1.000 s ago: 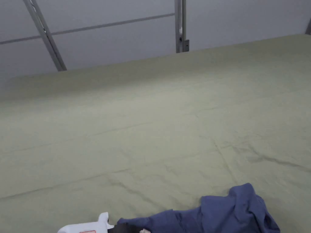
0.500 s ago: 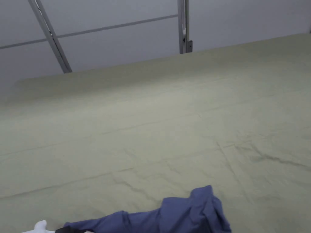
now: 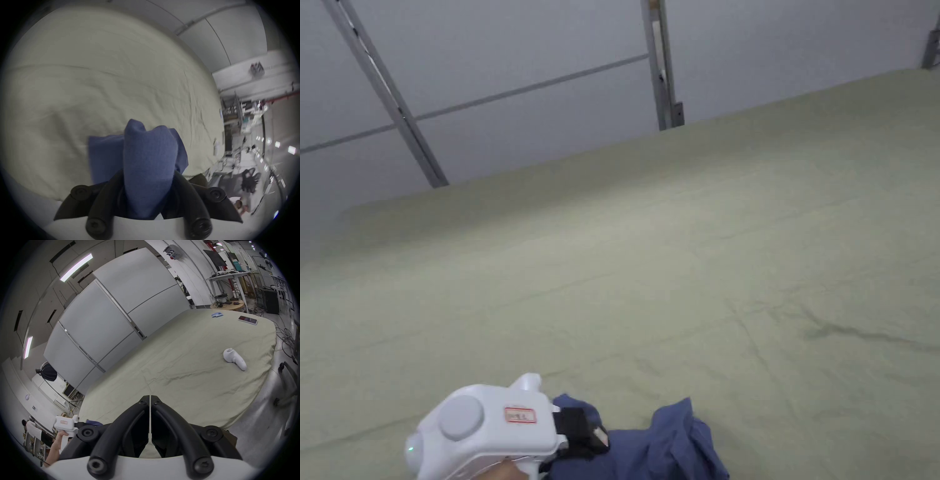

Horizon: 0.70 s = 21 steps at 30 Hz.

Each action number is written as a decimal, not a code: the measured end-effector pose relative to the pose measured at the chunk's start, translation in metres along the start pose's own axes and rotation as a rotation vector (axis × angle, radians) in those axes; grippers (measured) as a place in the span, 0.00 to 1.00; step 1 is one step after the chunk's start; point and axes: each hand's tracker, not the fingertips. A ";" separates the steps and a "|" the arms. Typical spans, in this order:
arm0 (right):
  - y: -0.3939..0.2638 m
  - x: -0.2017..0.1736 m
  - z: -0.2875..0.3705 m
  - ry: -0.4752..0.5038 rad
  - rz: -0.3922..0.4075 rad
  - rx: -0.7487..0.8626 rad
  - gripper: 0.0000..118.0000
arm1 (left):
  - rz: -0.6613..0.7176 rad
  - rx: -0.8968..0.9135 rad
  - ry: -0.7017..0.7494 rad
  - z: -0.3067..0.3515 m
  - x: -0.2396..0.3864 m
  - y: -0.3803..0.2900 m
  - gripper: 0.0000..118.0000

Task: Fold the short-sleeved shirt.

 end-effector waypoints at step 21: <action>-0.005 0.048 -0.001 -0.085 -0.119 -0.012 0.03 | -0.557 0.219 0.623 0.018 0.041 -0.069 0.14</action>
